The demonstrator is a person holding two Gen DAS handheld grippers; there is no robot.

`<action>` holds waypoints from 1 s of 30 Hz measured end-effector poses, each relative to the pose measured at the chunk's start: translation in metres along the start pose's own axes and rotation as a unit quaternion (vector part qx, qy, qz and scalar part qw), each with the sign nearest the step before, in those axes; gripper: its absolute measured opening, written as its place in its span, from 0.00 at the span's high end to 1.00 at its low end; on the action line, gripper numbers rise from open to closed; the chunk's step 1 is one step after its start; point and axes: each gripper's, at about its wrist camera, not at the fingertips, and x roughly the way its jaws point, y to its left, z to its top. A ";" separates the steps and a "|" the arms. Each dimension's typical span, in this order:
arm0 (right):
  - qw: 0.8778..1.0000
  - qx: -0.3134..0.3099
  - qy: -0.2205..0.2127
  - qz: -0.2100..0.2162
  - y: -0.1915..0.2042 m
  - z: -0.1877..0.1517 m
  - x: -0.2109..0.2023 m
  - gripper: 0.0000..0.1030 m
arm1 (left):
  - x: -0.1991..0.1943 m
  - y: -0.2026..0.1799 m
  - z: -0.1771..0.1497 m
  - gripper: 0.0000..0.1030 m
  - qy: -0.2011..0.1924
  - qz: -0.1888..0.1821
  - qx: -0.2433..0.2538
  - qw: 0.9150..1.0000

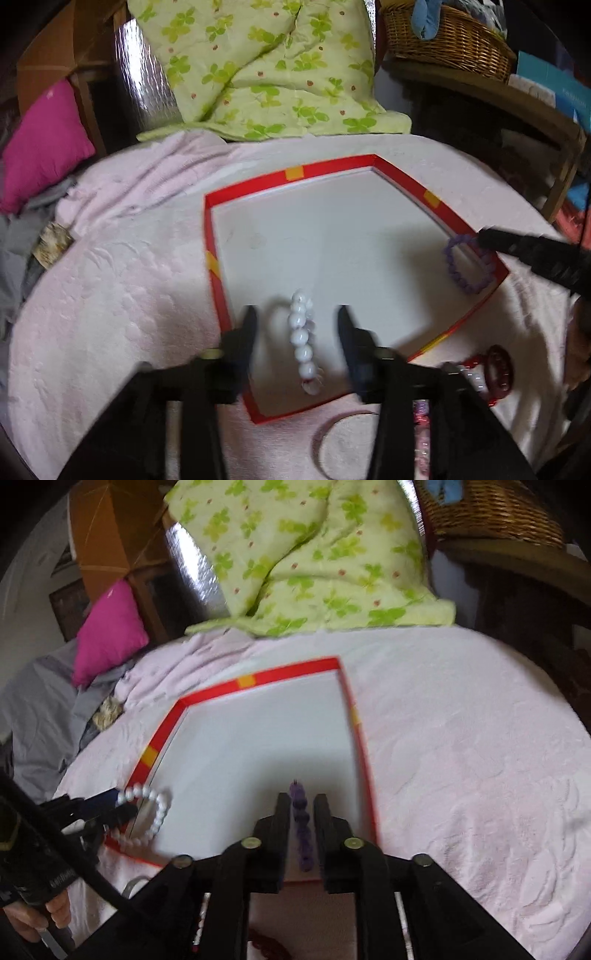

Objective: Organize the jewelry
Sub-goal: 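Carry both bracelets into the red box and open both tools to release them, then move both tools back toward the remaining bracelets beside the box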

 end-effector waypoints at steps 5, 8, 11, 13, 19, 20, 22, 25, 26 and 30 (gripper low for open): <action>0.998 0.034 -0.046 -0.024 -0.016 0.006 -0.020 0.46 | -0.007 0.000 0.000 0.50 -0.013 0.010 0.008 1.000; 0.997 0.059 -0.048 -0.029 -0.024 0.009 -0.020 0.46 | -0.012 -0.002 0.000 0.50 -0.021 0.018 0.015 1.000; 0.995 0.087 -0.032 -0.026 -0.033 0.008 -0.013 0.46 | -0.017 -0.003 -0.001 0.50 -0.026 0.019 0.018 0.999; 0.994 0.103 -0.019 -0.015 -0.037 0.006 -0.007 0.46 | -0.020 -0.004 -0.002 0.50 -0.030 0.020 0.023 0.999; 0.994 0.110 0.010 0.010 -0.029 0.000 0.002 0.46 | -0.027 -0.003 -0.003 0.50 -0.036 0.022 0.023 0.999; 0.994 0.108 0.011 0.011 -0.028 -0.002 0.002 0.46 | -0.029 -0.003 -0.003 0.50 -0.037 0.022 0.023 0.999; 0.995 0.102 0.011 0.015 -0.023 -0.004 0.001 0.46 | -0.030 -0.002 -0.004 0.50 -0.039 0.023 0.022 0.999; 0.995 0.095 0.021 0.029 -0.016 -0.008 0.002 0.46 | -0.032 -0.002 -0.005 0.50 -0.039 0.023 0.022 0.999; 0.995 0.091 0.027 0.033 -0.012 -0.010 0.003 0.46 | -0.032 -0.001 -0.005 0.50 -0.038 0.024 0.021 0.999; 0.997 0.064 0.029 0.027 0.001 -0.014 0.002 0.46 | -0.034 0.002 -0.007 0.49 -0.035 0.022 0.015 0.999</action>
